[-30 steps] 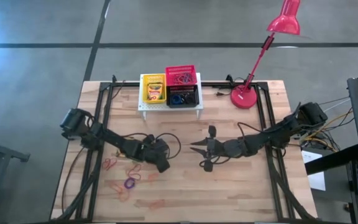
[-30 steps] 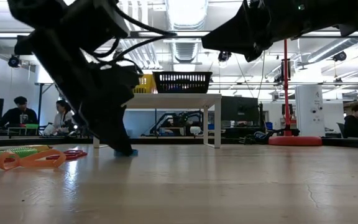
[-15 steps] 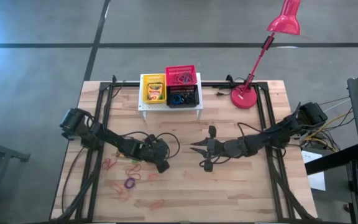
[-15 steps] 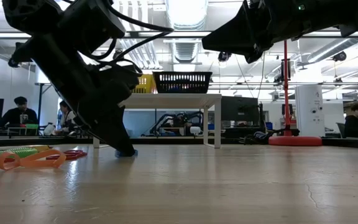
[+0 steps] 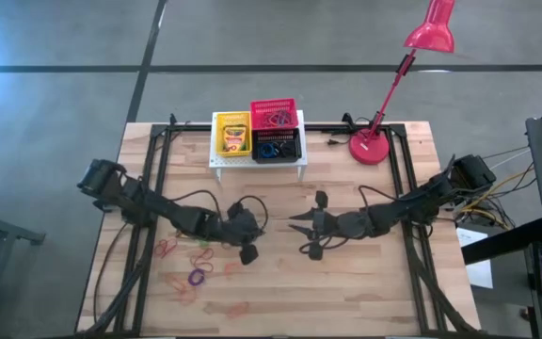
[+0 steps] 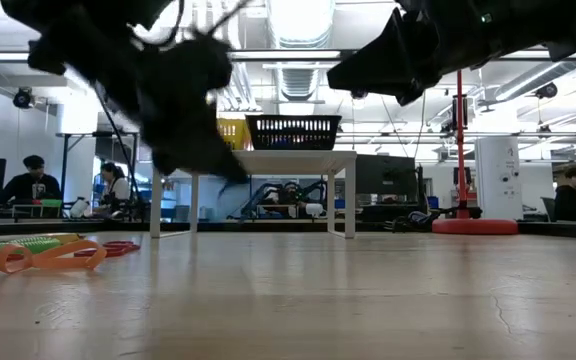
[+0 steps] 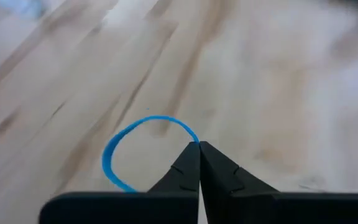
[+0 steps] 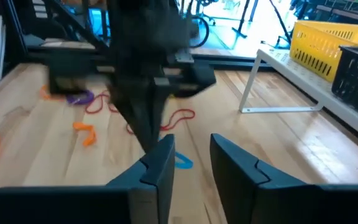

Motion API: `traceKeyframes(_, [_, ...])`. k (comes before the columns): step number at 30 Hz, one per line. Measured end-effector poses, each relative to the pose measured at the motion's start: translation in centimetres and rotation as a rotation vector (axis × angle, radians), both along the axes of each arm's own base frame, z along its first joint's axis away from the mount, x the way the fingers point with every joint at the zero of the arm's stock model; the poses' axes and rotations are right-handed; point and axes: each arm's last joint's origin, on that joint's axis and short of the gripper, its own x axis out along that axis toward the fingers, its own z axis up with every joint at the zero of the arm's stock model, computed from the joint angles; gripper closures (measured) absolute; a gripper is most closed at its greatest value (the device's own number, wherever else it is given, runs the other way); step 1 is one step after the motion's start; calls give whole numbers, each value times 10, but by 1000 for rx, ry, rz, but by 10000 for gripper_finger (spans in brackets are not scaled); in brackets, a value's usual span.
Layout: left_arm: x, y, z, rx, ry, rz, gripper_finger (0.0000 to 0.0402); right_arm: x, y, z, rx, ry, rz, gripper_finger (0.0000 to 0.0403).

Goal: Pick & Place Office Desk Supplies
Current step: Put the blue rubber band into the red bin

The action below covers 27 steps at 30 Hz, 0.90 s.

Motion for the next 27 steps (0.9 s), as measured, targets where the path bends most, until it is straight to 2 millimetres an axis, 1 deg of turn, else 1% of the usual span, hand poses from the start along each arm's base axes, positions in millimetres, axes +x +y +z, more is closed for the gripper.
traceKeyframes(2, [3, -2, 10, -16, -74, -36, 399, 0, 0, -2, -4, 17, 6, 292])
traceKeyframes(8, [12, -7, 27, -43, -255, -137, 398, 1, 1, -8, -34, 41, 16, 234])
traceKeyframes(11, [15, -8, 33, -37, -286, -159, 398, 8, 1, -18, -64, 51, 94, 211])
traceKeyframes(13, [17, -9, 36, -27, -299, -164, 398, 14, 3, -28, -96, 50, 163, 204])
traceKeyframes(15, [19, -9, 39, -25, -309, -165, 398, 19, 5, -37, -129, 28, 183, 203])
traceKeyframes(18, [20, -9, 40, -24, -313, -167, 398, 24, 6, -41, -160, -40, 182, 211])
traceKeyframes(21, [20, -9, 40, -24, -313, -167, 398, 25, 5, -43, -188, -50, 140, 227])
traceKeyframes(27, [20, -9, 40, -25, -313, -166, 398, 23, 3, -34, -204, -58, 73, 261])
